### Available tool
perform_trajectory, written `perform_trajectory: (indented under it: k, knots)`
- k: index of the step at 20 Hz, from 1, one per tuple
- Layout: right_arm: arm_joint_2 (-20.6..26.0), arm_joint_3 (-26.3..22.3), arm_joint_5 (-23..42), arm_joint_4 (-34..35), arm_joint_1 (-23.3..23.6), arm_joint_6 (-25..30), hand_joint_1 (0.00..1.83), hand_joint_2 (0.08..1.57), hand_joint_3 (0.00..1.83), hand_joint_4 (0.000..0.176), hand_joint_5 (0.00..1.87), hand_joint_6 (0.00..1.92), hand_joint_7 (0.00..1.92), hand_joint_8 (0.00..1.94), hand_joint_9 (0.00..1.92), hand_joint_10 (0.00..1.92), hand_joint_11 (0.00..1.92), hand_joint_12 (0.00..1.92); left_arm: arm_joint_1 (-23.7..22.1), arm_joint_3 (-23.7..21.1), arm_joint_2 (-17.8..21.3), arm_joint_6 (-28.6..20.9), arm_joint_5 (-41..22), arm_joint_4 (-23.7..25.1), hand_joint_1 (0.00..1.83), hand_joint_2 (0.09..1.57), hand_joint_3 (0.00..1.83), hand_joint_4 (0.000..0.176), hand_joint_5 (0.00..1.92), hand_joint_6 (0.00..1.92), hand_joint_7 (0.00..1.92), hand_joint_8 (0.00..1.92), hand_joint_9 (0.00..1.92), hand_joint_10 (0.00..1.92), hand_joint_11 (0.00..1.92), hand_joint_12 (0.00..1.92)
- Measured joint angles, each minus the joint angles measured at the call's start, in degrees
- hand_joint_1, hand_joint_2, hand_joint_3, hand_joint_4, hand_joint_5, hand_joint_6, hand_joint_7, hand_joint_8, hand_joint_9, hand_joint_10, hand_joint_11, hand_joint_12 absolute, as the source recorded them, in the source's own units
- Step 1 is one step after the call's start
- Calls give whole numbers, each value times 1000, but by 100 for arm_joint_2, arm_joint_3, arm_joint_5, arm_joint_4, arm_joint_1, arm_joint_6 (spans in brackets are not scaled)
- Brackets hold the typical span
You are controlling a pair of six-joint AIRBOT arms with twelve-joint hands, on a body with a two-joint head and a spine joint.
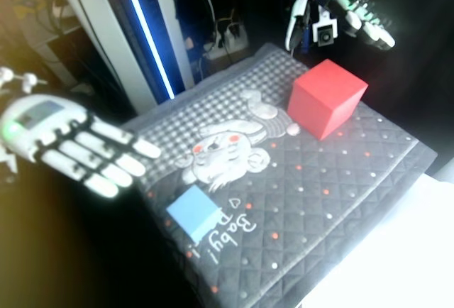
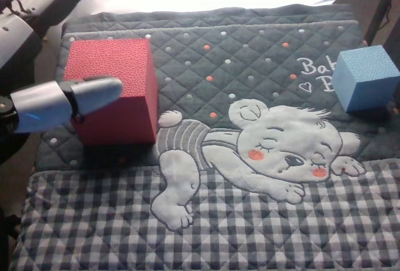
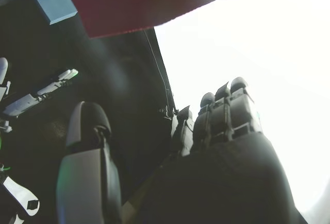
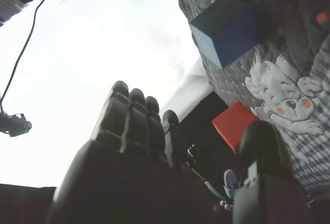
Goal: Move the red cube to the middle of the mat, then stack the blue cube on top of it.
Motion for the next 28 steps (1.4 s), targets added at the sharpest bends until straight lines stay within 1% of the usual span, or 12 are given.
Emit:
perform_trajectory:
  k: [4, 5, 8, 9, 13, 15, 16, 18, 19, 20, 22, 28]
  knots:
    - [-52, 28, -136, 13, 63, 0, 572, 1174, 0, 0, 0, 0, 0, 0, 0, 0, 0, 234, -442, 203, -22, 24, 704, 48, 730, 952, 0, 132, 0, 0, 0, 0, 0, 0, 0, 0]
    - [-57, 31, -168, 15, 63, 0, 611, 1168, 0, 0, 0, 0, 0, 0, 0, 0, 0, 158, -614, 271, -81, 118, 929, 50, 632, 938, 0, 73, 0, 0, 0, 0, 0, 0, 0, 0]
    - [-103, 35, -192, 11, 63, 0, 615, 1170, 0, 0, 0, 0, 0, 0, 0, 0, 0, 0, -1051, 557, -400, 382, 1934, 122, 732, 876, 0, 169, 0, 0, 0, 0, 0, 0, 0, 0]
    - [-118, 35, -197, 15, 63, 2, 613, 1173, 1, 0, 0, 0, 0, 0, 0, 0, 0, 0, -1084, 686, -522, 400, 2339, 120, 754, 851, 0, 175, 0, 0, 0, 0, 0, 0, 0, 0]
    - [-138, 35, -219, 15, 63, 2, 567, 1202, 10, 0, 0, 0, 0, 0, 0, 0, 0, 0, -1093, 922, -651, 487, 2942, -201, 929, 894, 0, 142, 0, 0, 0, 0, 0, 0, 0, 0]
    - [-142, 35, -219, 20, 63, 0, 541, 1212, 11, 0, 0, 0, 0, 0, 0, 0, 0, 0, -1091, 942, -651, 490, 3025, -232, 1156, 1052, 0, 90, 362, 126, 36, 837, 0, 1050, 0, 1449]
    - [-157, 35, -219, 35, 63, 0, 541, 1212, 10, 0, 0, 0, 0, 0, 0, 0, 0, 0, -1091, 940, -651, 481, 3014, -203, 1317, 1082, 0, 74, 209, 1227, 6, 1427, 0, 1628, 107, 1827]
    - [-186, 35, -243, 13, 63, 0, 547, 1213, 8, 0, 0, 0, 0, 0, 0, 0, 0, 0, -1093, 901, -654, 463, 2946, -136, 1449, 1097, 0, 78, 155, 1881, 0, 1886, 62, 1909, 300, 1917]
    - [-190, 37, -251, 22, 63, 0, 536, 1228, 12, 0, 0, 0, 0, 0, 0, 0, 0, 0, -1097, 885, -654, 463, 2918, -87, 1455, 1116, 9, 55, 184, 1913, 0, 1914, 147, 1919, 383, 1920]
    - [-190, 42, -254, 26, 63, 0, 512, 1233, 12, 0, 0, 0, 0, 0, 0, 0, 0, 0, -1095, 881, -651, 396, 2872, -17, 1479, 1131, 13, 96, 190, 1893, 0, 1671, 117, 1863, 268, 1921]
    - [-190, 42, -254, 33, 63, 0, 492, 1226, 6, 0, 0, 0, 0, 0, 0, 0, 0, 0, -1117, 820, -627, 192, 2754, 197, 1482, 1114, 2, 97, 158, 1830, 127, 1621, 175, 1797, 182, 1921]
    - [-245, 76, -256, 39, 63, 0, 433, 1238, 8, 0, 0, 0, 0, 0, 0, 0, 0, 0, -1928, 1040, -1202, -44, 2496, 999, 1365, 1103, 0, 47, 167, 1633, 133, 1491, 147, 1744, 326, 1921]
